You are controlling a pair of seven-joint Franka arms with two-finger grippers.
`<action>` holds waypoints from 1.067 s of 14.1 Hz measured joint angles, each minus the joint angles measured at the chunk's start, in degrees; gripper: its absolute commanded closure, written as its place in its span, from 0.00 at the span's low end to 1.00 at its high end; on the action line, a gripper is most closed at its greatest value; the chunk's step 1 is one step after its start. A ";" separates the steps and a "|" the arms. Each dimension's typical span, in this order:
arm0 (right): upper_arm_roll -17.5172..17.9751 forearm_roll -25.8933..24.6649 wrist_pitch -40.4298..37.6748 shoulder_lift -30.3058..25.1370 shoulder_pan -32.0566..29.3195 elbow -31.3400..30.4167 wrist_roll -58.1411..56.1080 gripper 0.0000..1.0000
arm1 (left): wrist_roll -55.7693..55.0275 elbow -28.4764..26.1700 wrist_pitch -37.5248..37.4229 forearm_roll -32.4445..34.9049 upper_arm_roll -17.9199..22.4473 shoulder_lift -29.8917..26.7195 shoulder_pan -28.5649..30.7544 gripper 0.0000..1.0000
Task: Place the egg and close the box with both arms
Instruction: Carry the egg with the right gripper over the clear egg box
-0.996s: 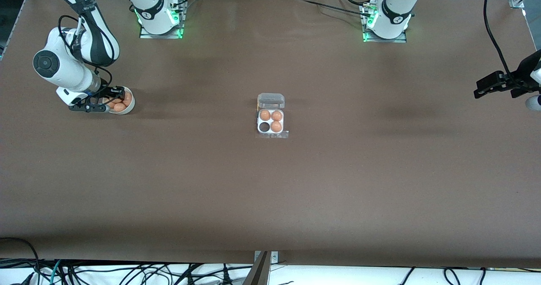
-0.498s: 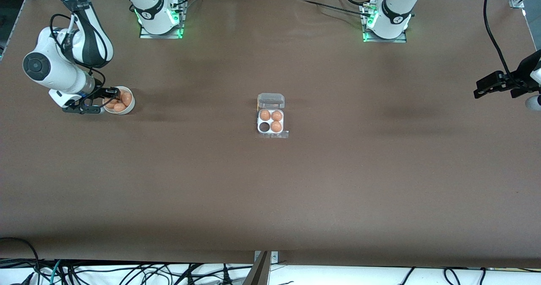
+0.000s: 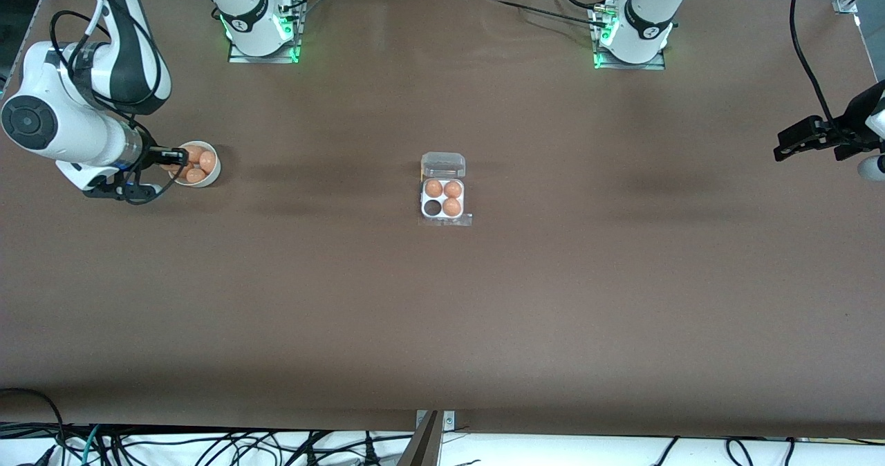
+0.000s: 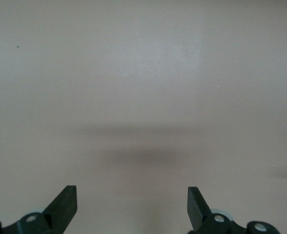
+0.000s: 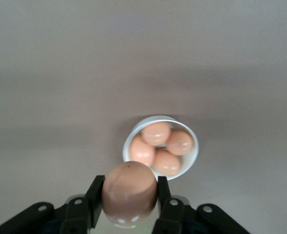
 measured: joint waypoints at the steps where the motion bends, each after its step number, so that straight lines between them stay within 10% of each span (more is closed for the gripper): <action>1: 1.84 0.46 -1.36 1.08 0.97 2.70 2.82 0.74 | 0.00 0.18 0.05 0.00 -0.01 0.00 -0.03 0.00; 15: 6.05 12.14 0.07 31.17 28.17 38.37 43.03 0.73 | 0.00 0.64 0.07 0.00 -0.13 0.57 -0.05 0.00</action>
